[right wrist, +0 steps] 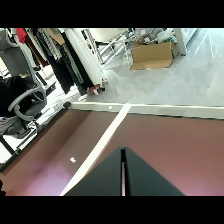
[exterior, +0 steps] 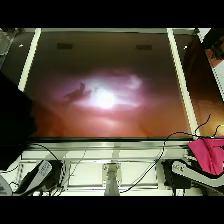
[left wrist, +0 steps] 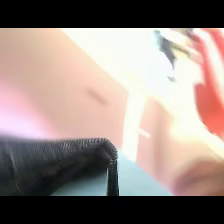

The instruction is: Fold the clothes and pants, and hang the long-sleeved shirts on hangers.

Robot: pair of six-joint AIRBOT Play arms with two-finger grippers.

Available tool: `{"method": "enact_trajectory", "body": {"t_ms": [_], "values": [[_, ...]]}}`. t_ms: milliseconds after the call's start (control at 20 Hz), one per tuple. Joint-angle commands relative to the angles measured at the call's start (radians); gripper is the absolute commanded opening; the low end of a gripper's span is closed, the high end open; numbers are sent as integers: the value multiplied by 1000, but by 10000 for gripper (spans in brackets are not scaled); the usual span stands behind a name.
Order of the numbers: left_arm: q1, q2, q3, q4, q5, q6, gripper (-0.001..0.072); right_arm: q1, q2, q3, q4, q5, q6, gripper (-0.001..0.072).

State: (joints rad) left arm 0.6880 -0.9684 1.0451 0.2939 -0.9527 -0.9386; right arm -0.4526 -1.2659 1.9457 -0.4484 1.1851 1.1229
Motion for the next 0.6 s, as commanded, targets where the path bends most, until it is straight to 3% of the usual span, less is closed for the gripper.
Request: {"method": "enact_trajectory", "body": {"t_ms": [0, 150, 250, 400, 550], "values": [[-310, 18, 172, -71, 34, 10, 14, 0, 0, 1, 23, 0, 19, 20], [-593, 10, 290, -71, 285, 3, 14, 0, 0, 1, 92, -1, 20, 21], [-736, -33, 360, -71, 386, 3, 14, 0, 0, 1, 104, 5, 20, 20], [-902, -166, 505, -71, 404, 3, 13, 0, -1, 1, 48, -14, 21, 20], [-990, -332, 665, -69, 383, 4, 13, 0, -2, 1, -142, -34, 87, 20]]}}
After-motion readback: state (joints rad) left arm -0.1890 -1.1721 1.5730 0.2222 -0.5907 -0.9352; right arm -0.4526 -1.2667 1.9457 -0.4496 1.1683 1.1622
